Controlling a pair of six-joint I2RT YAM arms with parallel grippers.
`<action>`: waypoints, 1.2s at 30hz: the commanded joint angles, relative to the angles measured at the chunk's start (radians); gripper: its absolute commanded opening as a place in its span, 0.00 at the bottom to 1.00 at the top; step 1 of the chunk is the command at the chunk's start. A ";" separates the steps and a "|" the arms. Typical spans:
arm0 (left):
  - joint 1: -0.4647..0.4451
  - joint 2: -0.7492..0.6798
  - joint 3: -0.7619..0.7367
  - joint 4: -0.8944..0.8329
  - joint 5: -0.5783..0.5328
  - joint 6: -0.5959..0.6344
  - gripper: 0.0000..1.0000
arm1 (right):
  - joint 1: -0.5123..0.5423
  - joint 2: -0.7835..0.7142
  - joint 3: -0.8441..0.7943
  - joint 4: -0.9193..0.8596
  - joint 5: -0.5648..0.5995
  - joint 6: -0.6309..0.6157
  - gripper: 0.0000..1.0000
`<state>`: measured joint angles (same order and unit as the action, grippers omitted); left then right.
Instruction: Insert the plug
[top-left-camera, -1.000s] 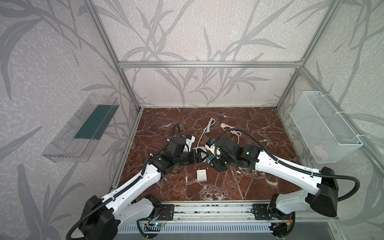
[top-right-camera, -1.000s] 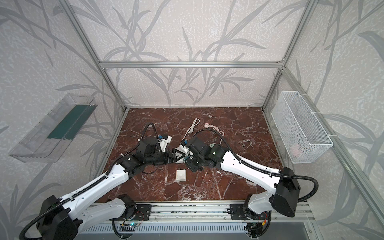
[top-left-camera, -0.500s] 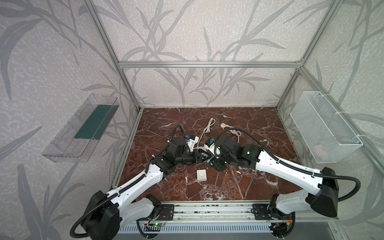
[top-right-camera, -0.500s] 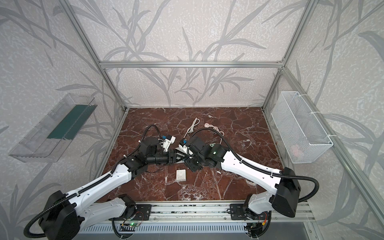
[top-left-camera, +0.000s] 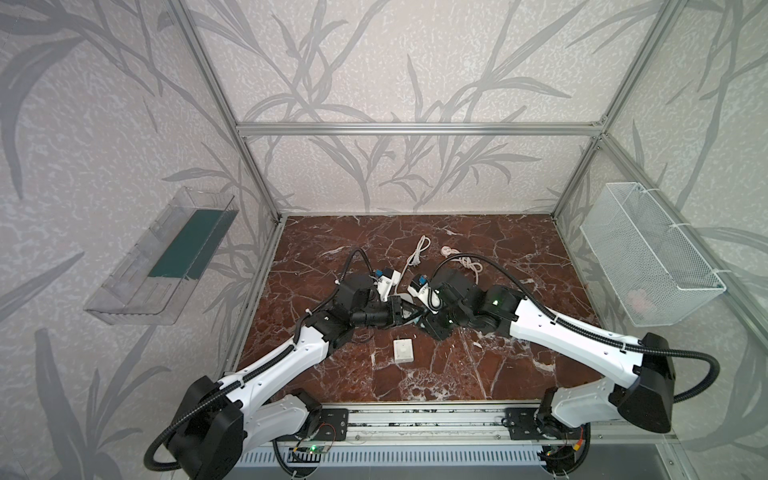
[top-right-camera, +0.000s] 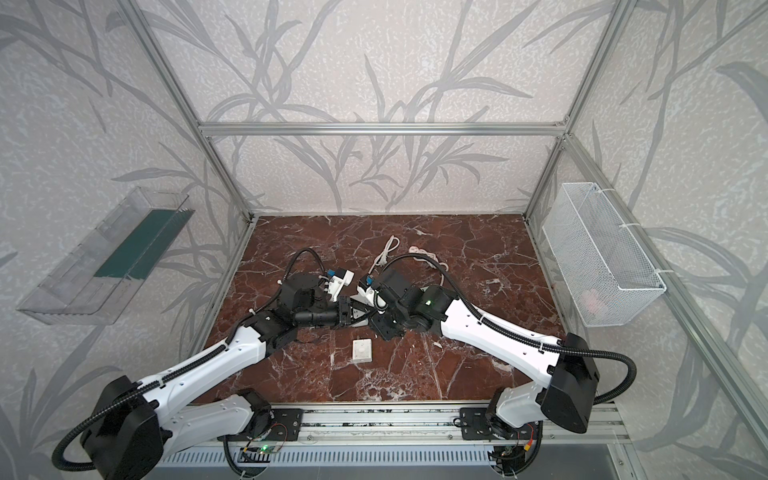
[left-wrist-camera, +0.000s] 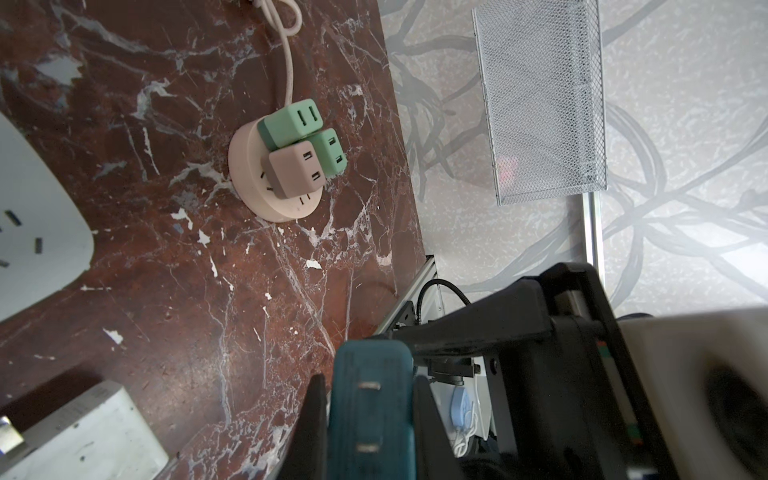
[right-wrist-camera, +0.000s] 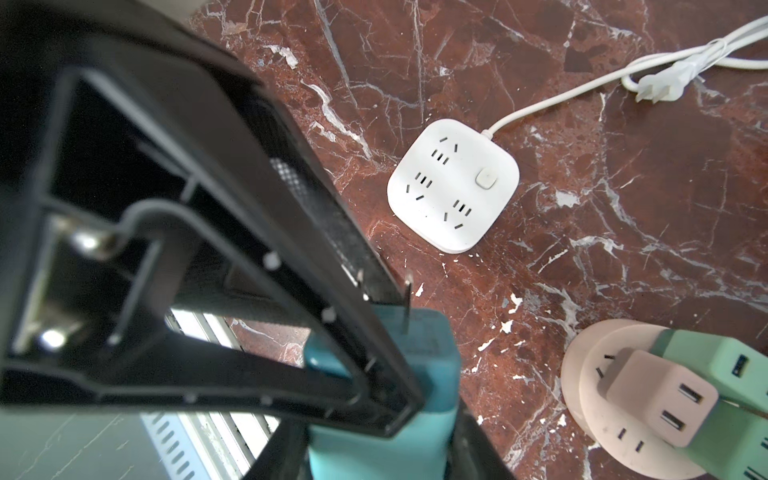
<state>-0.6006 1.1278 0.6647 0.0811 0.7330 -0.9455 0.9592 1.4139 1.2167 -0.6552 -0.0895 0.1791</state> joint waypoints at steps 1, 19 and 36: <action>0.000 0.012 -0.016 0.018 0.004 -0.018 0.00 | -0.016 0.005 0.041 0.040 -0.013 0.003 0.06; 0.018 0.000 -0.056 0.289 -0.065 -0.263 0.00 | -0.180 -0.280 -0.297 0.514 -0.167 0.050 0.76; 0.022 0.068 -0.107 0.649 0.010 -0.548 0.00 | -0.180 -0.410 -0.607 1.104 -0.147 -0.083 0.72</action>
<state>-0.5831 1.2133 0.5644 0.6464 0.7097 -1.4406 0.7776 1.0027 0.6052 0.3752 -0.2184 0.1253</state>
